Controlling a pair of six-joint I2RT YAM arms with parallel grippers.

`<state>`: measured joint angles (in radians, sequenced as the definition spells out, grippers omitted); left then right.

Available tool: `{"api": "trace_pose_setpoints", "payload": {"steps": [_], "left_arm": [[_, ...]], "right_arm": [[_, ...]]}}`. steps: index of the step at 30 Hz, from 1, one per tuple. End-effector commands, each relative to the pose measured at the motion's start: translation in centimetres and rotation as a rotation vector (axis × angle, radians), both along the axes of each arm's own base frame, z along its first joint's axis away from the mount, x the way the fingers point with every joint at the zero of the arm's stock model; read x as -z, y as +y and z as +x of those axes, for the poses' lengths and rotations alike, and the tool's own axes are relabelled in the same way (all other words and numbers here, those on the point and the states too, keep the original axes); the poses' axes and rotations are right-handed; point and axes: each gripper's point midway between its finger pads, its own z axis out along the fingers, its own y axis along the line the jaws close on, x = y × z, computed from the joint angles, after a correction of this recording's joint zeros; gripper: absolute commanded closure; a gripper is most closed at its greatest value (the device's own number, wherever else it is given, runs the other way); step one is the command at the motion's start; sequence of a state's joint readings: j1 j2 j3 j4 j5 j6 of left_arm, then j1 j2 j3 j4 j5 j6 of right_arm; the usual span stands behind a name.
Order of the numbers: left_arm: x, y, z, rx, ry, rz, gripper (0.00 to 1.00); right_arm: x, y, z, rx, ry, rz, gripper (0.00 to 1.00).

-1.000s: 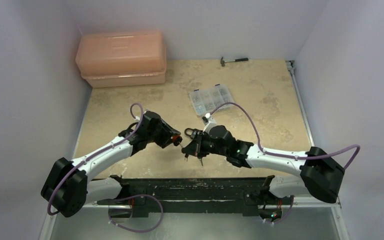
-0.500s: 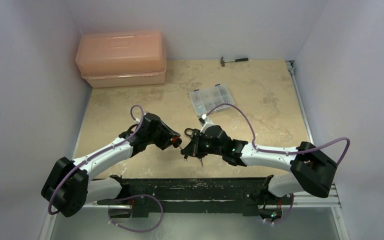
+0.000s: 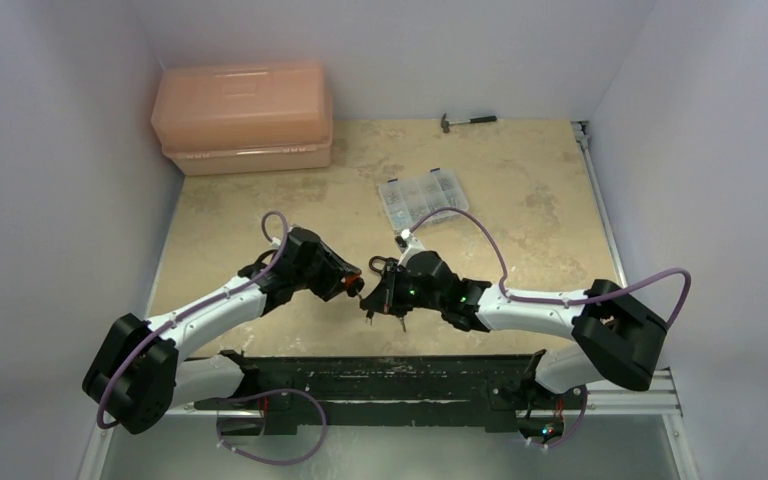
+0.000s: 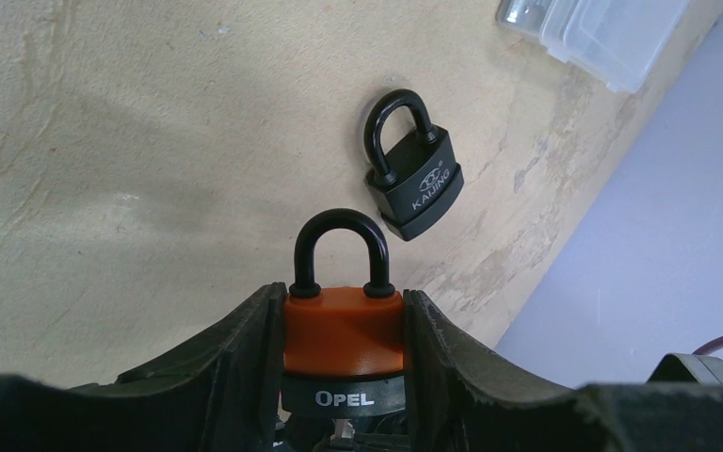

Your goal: Unlock with the key

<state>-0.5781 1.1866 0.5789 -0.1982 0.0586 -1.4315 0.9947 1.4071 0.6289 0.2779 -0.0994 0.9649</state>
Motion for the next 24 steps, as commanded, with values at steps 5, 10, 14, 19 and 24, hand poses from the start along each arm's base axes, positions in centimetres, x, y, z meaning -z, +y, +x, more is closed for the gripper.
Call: {"api": "trace_pose_setpoints", "payload": {"steps": [5,10,14,19,24], "left_arm": [[-1.3,-0.8,0.6,0.004,-0.037,-0.059,1.00],[-1.4,-0.8,0.7,0.004,-0.040,-0.063,1.00],[-1.5,-0.8,0.7,0.000,-0.040,-0.064,1.00],[-1.3,-0.7,0.8,-0.013,-0.039,-0.061,1.00],[-0.7,-0.7,0.6,-0.011,-0.023,-0.062,1.00]], "right_arm": [[-3.2,1.5,0.7,-0.015,-0.058,0.077,1.00],[-2.7,1.5,0.6,-0.014,-0.049,0.065,1.00],[-2.1,1.5,0.7,-0.011,-0.037,0.051,1.00],[-1.5,1.2,0.5,-0.005,-0.021,0.041,1.00],[-1.2,1.0,0.4,-0.001,-0.020,0.039,1.00]]}}
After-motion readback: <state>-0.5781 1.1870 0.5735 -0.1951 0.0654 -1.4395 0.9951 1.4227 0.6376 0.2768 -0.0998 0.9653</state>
